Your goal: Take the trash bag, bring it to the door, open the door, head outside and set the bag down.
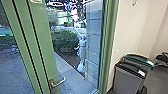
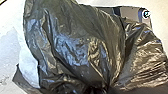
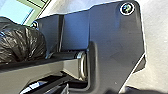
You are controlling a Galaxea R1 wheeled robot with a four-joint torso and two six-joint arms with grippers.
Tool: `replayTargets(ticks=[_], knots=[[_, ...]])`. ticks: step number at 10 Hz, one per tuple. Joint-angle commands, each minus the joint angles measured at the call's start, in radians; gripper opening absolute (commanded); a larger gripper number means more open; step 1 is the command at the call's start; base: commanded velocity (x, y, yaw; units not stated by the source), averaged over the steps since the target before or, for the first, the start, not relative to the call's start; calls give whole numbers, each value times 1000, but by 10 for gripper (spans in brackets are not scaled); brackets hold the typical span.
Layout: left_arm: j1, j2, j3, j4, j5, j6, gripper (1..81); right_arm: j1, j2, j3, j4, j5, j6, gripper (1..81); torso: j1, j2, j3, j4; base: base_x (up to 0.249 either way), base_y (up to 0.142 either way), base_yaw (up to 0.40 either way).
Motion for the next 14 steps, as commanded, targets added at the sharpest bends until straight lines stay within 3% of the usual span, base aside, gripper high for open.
replayTargets(ticks=[1,3,11,14], knots=[[-42,-57,91,-22,56,1,10,31,-168,262,3,-36,-1,811,0,0,0,0,0,0,0],[-42,-57,91,-25,56,0,10,34,-199,303,1,-36,-1,811,0,0,0,0,0,0,0],[-42,-51,69,-21,56,1,10,30,-173,263,-5,-38,-1,811,0,0,0,0,0,0,0],[-42,-49,63,-22,55,1,10,30,-165,255,-5,-38,-1,811,0,0,0,0,0,0,244]])
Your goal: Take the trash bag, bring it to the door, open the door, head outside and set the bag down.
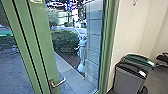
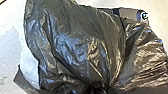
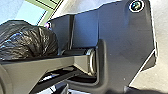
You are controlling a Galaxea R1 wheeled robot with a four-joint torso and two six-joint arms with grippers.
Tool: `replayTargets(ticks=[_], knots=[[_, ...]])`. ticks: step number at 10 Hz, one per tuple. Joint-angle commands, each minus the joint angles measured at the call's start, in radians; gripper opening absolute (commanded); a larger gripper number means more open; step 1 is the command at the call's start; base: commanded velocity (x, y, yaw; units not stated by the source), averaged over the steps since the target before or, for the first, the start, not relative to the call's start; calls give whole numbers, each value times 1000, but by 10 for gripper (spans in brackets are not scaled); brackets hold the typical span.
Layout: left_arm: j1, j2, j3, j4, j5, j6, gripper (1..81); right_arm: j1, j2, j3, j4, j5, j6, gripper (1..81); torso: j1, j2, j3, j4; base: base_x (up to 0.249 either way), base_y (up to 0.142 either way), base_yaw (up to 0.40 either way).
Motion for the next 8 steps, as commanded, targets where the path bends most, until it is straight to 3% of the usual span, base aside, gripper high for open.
replayTargets(ticks=[1,8], knots=[[-49,-7,-1,-8,77,1,10,43,-13,7,-3,-41,-1,811,0,0,0,0,0,0,306],[-49,-5,-1,0,77,1,10,38,45,-114,-5,-40,-1,811,0,0,0,0,0,0,307]])
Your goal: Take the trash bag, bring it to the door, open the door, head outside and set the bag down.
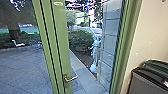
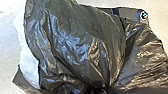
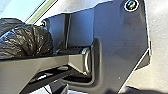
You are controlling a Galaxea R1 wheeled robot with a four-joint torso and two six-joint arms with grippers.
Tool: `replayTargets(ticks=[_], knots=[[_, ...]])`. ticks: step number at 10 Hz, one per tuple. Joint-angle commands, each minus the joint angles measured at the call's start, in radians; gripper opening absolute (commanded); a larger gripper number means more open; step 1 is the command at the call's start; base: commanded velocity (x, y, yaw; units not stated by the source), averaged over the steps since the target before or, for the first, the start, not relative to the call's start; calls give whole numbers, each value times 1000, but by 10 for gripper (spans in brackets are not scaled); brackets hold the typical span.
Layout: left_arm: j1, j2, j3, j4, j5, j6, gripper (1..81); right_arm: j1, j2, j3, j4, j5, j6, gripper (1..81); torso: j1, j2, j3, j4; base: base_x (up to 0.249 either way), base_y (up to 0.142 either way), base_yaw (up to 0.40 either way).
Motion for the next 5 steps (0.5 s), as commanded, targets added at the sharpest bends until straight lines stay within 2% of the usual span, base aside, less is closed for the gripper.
replayTargets(ticks=[1,5], knots=[[-52,-9,1,-1,77,1,10,40,12,-51,-4,-40,-1,811,0,0,0,0,0,0,307],[-49,-7,0,-1,77,1,10,36,14,-114,4,-40,2,811,0,0,0,0,0,0,307]])
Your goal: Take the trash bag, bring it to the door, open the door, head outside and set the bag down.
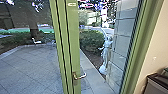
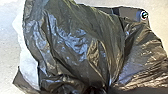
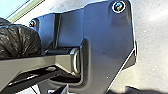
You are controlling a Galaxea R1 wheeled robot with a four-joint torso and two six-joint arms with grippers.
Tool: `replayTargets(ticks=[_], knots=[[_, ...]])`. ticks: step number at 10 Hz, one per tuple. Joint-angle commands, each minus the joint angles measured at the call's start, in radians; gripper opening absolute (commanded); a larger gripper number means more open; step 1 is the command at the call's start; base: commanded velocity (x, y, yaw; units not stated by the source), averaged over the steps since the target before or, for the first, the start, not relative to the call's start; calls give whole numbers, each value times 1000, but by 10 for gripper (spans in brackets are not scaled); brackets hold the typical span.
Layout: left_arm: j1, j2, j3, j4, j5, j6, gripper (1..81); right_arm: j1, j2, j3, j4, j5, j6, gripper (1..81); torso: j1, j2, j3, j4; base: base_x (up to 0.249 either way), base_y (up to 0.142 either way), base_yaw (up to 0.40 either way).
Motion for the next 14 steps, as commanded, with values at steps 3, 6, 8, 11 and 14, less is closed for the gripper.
replayTargets(ticks=[3,6,8,11,14], knots=[[-50,-6,-3,0,75,1,10,41,-12,-25,9,-44,2,811,0,0,0,0,0,0,307],[-50,-4,-6,0,77,10,10,41,-7,-25,10,-44,2,811,0,0,0,0,0,0,307],[-50,-4,-6,0,77,10,10,41,-6,-25,10,-44,1,811,0,0,0,0,0,0,307],[-48,-1,-6,2,77,10,10,41,-4,-25,10,-44,-1,811,0,0,0,0,0,0,303],[-47,-1,-6,2,77,13,10,41,-4,-25,12,-44,-1,811,0,0,0,0,0,0,250]])
